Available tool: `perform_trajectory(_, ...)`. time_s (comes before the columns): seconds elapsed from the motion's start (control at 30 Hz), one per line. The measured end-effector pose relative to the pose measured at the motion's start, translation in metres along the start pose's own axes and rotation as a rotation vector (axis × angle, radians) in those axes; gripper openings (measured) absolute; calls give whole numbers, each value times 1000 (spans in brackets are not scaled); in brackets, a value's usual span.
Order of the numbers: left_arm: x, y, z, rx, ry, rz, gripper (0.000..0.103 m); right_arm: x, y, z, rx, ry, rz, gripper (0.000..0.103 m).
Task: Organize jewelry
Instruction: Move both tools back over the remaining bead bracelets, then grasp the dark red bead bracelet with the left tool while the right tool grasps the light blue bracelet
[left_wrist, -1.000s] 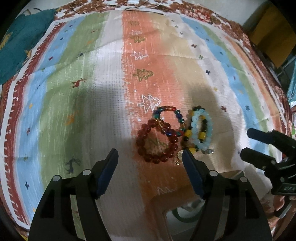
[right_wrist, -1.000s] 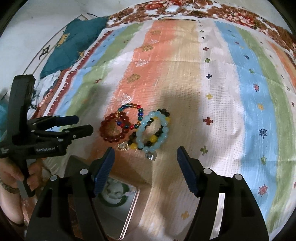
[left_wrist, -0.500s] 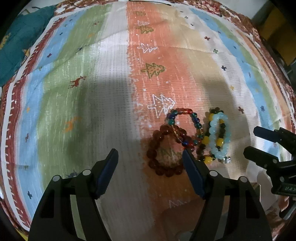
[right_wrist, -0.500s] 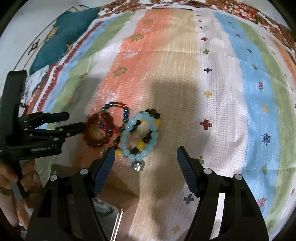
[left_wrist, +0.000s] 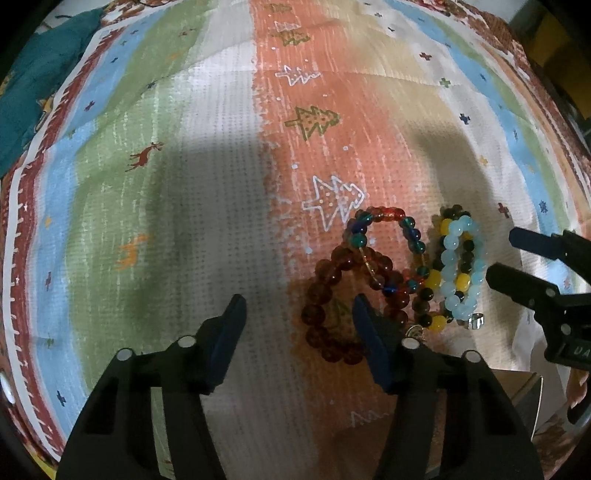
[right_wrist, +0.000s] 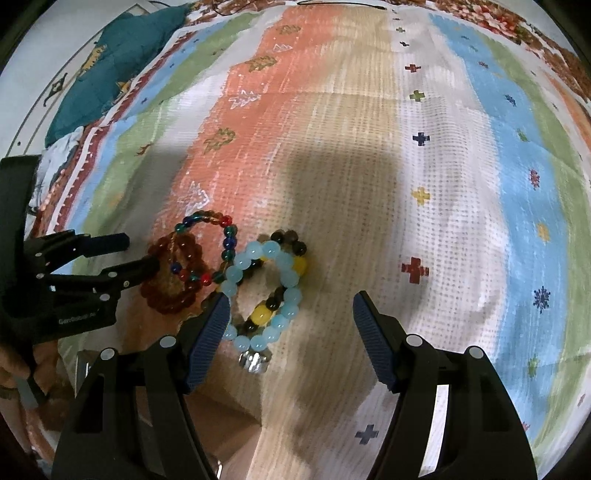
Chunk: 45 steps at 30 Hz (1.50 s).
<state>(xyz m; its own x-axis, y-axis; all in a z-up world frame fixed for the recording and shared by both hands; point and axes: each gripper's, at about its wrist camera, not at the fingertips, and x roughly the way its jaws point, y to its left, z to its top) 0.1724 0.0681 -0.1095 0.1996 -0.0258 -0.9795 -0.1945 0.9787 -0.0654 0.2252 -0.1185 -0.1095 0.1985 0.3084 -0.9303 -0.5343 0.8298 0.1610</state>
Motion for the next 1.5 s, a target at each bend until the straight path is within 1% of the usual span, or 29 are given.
perform_trajectory(0.07,2,0,0,9,3,1,53,2,3,1,-14,3,0,63)
perform_trajectory(0.2,6,-2,-1,19,6,17,51,7,6,4,-28,13,6,58)
perform_trajectory(0.27,8,-3,0,24,6,26,48,10,7,5,-33,20,4,48)
perform_trajectory(0.37,14,-6,5,30,7,47,41,15,7,6,-32,33,-1,40)
perform_trajectory(0.43,16,-6,6,33,3,51,40,17,6,7,-32,38,-4,36)
perform_trajectory(0.5,16,-7,7,46,0,53,31,19,5,7,-32,41,-4,34)
perform_trajectory(0.6,18,-13,6,55,-4,56,27,20,6,7,-35,42,2,32)
perform_trajectory(0.67,19,-16,5,64,-4,57,25,21,6,8,-38,46,1,26)
perform_trajectory(0.73,21,-19,5,68,-4,55,23,23,6,8,-41,51,-1,25)
perform_trajectory(0.77,22,-19,4,68,-4,55,20,23,6,7,-42,52,-2,24)
perform_trajectory(0.8,22,-19,4,67,-3,53,15,24,5,7,-43,53,-2,24)
perform_trajectory(1.0,22,-19,3,68,-8,48,13,24,7,7,-51,57,1,16)
perform_trajectory(1.03,20,-19,3,65,-9,44,13,24,7,7,-51,57,-1,13)
perform_trajectory(1.5,-8,-13,-2,45,-44,-12,13,4,7,6,-56,13,12,12)
